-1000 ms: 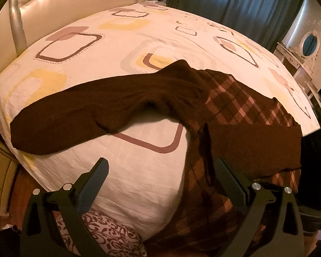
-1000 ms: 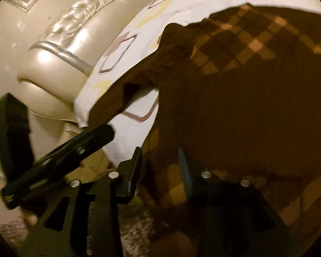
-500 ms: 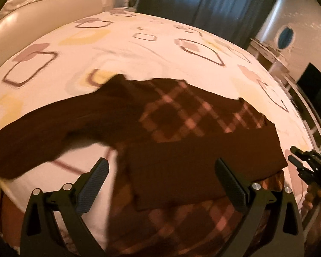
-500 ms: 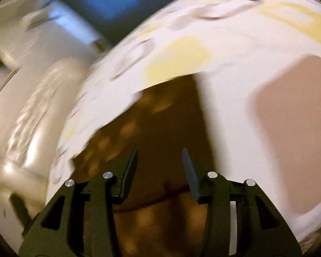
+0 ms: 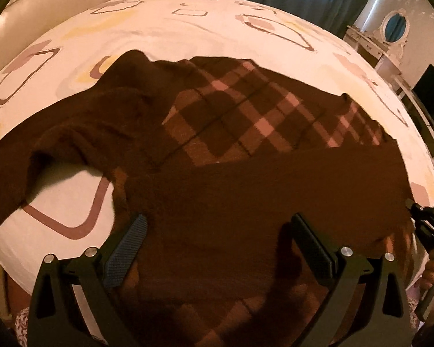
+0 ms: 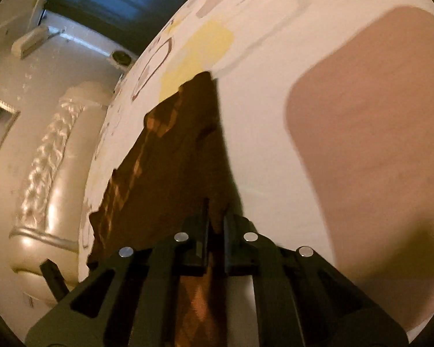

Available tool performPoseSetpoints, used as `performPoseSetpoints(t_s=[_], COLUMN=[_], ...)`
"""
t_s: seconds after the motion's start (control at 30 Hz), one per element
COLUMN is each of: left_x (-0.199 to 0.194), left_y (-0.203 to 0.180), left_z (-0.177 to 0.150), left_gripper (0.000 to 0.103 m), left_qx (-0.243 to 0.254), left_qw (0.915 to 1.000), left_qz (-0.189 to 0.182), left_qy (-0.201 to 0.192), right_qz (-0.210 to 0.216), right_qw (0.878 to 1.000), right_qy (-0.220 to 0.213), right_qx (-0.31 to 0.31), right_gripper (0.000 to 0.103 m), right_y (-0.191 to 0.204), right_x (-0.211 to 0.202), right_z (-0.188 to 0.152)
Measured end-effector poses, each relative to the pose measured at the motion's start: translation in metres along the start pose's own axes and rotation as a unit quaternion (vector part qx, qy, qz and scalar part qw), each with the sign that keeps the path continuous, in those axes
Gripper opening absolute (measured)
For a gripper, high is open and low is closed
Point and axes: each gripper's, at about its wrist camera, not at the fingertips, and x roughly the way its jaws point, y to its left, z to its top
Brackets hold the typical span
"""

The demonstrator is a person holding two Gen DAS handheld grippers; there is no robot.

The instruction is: Fold small clothes

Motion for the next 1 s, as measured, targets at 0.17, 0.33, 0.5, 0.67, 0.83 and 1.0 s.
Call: performPoseSetpoints(t_s=[0.17, 0.33, 0.5, 0.67, 0.83, 1.0], left_x=[0.006, 0.005, 0.006, 0.006, -0.009, -0.036], left_y=[0.008, 0.010, 0.009, 0.011, 0.029, 0.055], left_z=[-0.002, -0.003, -0.004, -0.004, -0.004, -0.009], left_gripper=[0.099, 0.099, 0.099, 0.099, 0.099, 0.099], left_qx=[-0.005, -0.001, 0.003, 0.001, -0.012, -0.001], left_qw=[0.9999, 0.9999, 0.9999, 0.9999, 0.9978, 0.9969], left_qz=[0.013, 0.011, 0.011, 0.002, -0.061, -0.058], left_qy=[0.000, -0.002, -0.007, -0.012, -0.022, -0.054], right_qz=[-0.001, 0.007, 0.077, 0.104, 0.085, 0.088], right_qw=[1.000, 0.998, 0.996, 0.994, 0.994, 0.993], right_qy=[-0.005, -0.069, -0.030, 0.038, 0.055, 0.063], right_qx=[0.002, -0.009, -0.034, -0.021, -0.030, -0.041], right_gripper=[0.013, 0.018, 0.027, 0.028, 0.028, 0.028], right_y=[0.002, 0.031, 0.071, 0.080, 0.078, 0.079], right_x=[-0.004, -0.028, -0.002, 0.042, 0.066, 0.067], right_z=[0.000, 0.007, -0.005, -0.033, -0.056, -0.057])
